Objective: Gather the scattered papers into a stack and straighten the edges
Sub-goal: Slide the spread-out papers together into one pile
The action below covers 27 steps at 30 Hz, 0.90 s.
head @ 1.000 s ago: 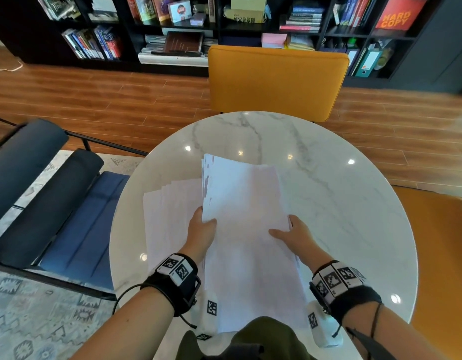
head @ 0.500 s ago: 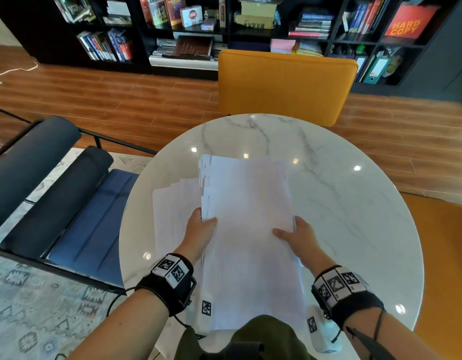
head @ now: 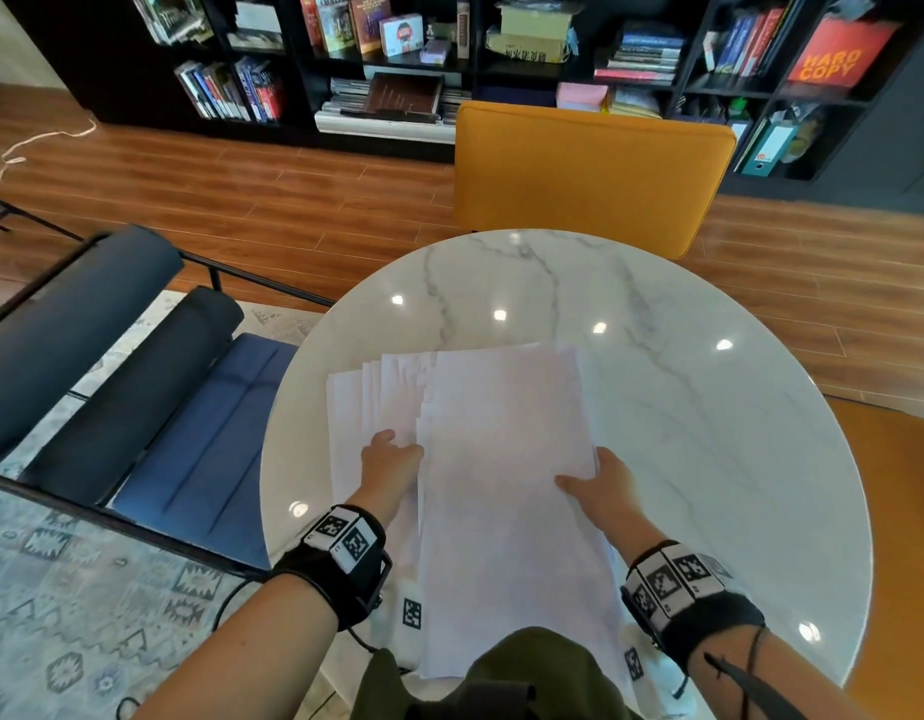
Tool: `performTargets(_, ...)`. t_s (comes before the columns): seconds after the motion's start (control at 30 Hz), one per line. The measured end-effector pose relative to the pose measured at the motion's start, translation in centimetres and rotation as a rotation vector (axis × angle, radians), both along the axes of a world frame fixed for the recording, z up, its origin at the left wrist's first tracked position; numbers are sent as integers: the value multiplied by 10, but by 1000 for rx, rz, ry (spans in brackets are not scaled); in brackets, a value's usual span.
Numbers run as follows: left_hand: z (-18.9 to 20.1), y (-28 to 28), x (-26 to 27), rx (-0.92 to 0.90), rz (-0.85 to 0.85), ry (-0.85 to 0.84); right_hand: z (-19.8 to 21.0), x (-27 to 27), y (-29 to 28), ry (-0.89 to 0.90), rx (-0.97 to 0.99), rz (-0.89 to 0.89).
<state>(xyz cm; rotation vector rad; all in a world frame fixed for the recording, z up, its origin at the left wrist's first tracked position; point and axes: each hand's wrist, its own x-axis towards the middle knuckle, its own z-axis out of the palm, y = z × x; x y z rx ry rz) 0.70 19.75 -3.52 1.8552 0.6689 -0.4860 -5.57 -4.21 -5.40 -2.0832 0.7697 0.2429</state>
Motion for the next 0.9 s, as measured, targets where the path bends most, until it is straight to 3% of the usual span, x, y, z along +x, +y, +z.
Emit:
performTargets(0.13,2,-4,5,-63,-35,62,2,2,4,50,-75,36)
performTargets(0.33,-14,-6,8,57,-88,-6,-1,2,6,103,-94,49)
performTargets(0.53,-7,-12,-4,-158,25,-49,-2,0,4,160,-234,88)
performTargets(0.77,-10,-9,-13,-154,-113,-66,4,1,8,159,-165,193)
performTargets(0.9,-6,-9,-14,-181,-105,-132,7,2,10,112,-110,216)
